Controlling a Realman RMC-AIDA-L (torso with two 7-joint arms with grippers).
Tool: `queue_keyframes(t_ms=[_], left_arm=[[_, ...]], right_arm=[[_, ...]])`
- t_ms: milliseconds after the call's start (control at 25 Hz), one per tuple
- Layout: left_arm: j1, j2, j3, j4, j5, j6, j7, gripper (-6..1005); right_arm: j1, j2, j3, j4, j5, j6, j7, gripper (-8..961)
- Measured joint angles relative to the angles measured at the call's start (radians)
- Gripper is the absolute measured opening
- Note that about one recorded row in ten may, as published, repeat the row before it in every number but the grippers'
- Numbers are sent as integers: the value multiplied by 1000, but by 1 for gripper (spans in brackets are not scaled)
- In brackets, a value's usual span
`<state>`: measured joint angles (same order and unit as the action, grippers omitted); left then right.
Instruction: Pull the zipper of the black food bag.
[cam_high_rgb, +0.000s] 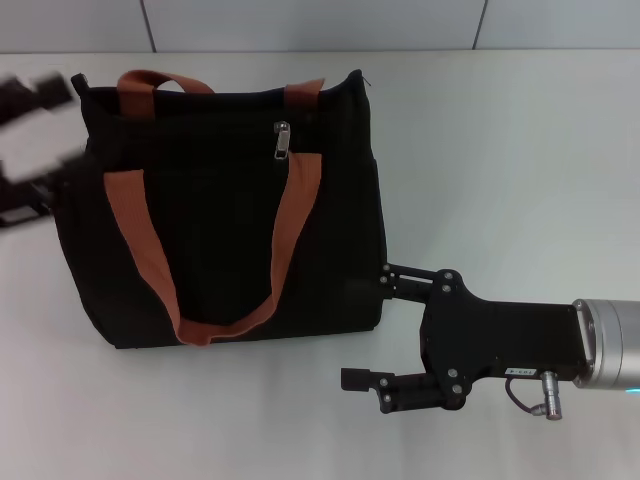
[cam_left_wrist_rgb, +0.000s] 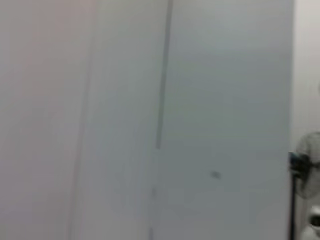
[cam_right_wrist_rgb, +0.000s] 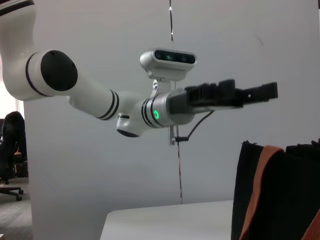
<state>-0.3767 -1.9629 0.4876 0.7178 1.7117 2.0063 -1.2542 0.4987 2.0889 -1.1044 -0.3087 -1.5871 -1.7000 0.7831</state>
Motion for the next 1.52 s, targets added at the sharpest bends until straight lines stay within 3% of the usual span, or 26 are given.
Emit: queue_keyframes(t_ms=[240,360,720,1520], left_arm=[[46,-12,217,-126,6,0,195,832],[83,-13,270,-144,39,-25,228,832],[126,-14,280,-166,211,-147,258,832],[120,-13,281,-170,229,-135,263,832]], right_arm=[[0,0,0,3,-3,9,-1,815],[0,0,0,16,-5,12,-1,815],[4,-1,-18,63,-6,54,-1,814],[13,0,-40,76,-7,81,2,814]])
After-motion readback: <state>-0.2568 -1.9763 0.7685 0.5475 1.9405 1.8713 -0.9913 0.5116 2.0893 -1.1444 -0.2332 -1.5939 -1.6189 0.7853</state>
